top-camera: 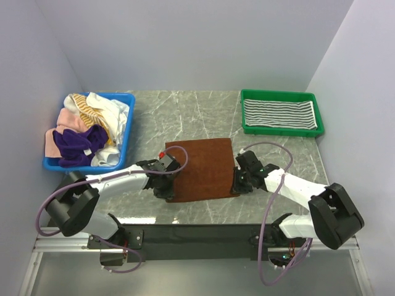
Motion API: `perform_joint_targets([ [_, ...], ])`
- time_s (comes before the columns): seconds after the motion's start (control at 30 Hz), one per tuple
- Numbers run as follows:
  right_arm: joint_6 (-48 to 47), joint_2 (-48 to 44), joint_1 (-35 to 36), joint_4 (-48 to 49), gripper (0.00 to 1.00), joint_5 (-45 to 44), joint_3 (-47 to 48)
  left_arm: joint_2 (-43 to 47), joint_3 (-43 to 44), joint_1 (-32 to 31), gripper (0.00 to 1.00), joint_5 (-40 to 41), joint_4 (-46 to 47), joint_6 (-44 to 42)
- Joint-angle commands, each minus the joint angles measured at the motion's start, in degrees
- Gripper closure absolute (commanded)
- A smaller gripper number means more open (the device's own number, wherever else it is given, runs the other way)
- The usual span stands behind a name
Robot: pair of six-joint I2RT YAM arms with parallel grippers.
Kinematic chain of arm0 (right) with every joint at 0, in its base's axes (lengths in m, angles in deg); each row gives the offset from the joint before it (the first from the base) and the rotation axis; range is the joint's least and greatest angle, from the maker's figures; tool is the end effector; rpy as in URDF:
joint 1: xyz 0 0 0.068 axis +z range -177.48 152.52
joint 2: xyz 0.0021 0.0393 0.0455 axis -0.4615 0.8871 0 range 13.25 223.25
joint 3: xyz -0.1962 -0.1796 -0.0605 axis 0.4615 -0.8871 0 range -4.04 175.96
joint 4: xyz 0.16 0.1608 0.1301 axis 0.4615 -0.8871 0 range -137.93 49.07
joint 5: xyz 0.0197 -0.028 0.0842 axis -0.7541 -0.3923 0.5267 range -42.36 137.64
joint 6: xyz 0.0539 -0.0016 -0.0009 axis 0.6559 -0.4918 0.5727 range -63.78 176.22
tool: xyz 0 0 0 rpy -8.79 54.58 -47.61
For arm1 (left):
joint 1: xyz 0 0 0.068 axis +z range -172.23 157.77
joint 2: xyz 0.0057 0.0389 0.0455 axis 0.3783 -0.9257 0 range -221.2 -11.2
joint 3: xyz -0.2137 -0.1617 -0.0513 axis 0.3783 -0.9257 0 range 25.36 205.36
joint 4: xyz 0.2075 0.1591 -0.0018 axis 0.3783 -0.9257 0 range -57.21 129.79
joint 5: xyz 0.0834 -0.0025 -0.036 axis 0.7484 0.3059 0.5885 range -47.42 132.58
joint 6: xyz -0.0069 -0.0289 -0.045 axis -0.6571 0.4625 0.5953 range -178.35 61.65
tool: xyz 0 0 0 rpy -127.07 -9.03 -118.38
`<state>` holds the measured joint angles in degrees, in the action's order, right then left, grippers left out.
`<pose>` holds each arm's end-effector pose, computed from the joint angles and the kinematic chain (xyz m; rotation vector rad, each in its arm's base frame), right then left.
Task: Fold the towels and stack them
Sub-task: Fold the towel
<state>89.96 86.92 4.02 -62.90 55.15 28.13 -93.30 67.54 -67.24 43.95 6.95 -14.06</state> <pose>0.1833 0.1178 0.1516 0.0112 2.7775 0.5062 0.1720 -0.1710 0.1591 0.0130 2.8974 -0.2840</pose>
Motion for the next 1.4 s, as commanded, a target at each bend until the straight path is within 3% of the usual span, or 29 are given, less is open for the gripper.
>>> perform_joint_targets([
  [0.0, 1.9, -1.7, 0.0, -6.6, 0.81, -1.4, -2.6, 0.9, -3.8, 0.4, 0.87, -0.8, -2.9, 1.6],
  [0.4, 3.1, -7.4, 0.4, -10.5, 0.75, 0.9, -3.5, 5.9, -2.5, 0.8, 0.81, -0.3, -5.7, 3.4],
  [0.53, 3.1, -12.9, 0.3, -9.4, 0.65, -0.5, 0.5, 8.5, 1.3, 1.1, 0.66, 0.7, -7.1, 3.2],
  [0.63, 0.5, -14.0, -0.8, -6.9, 0.64, -2.5, 5.0, 9.3, 6.3, 1.2, 0.57, 0.9, -6.8, 2.2],
  [0.97, -10.3, 4.2, -10.4, 7.6, 0.66, -2.8, 20.8, 0.2, 21.8, 1.5, 0.54, 0.9, -0.6, -3.5],
  [1.1, -24.2, 13.7, -11.3, 6.8, 0.64, -0.8, 30.0, -4.8, 25.0, 5.9, 0.51, 1.1, 0.6, -7.4],
  [1.3, -40.3, 26.3, -12.5, -0.2, 0.61, 1.6, 42.2, -11.8, 32.0, 14.3, 0.15, 1.9, -0.1, -17.6],
  [1.37, -43.2, 30.0, -13.5, -3.6, 0.53, 3.1, 45.4, -13.6, 35.2, 15.7, 0.05, 2.8, -1.4, -19.8],
])
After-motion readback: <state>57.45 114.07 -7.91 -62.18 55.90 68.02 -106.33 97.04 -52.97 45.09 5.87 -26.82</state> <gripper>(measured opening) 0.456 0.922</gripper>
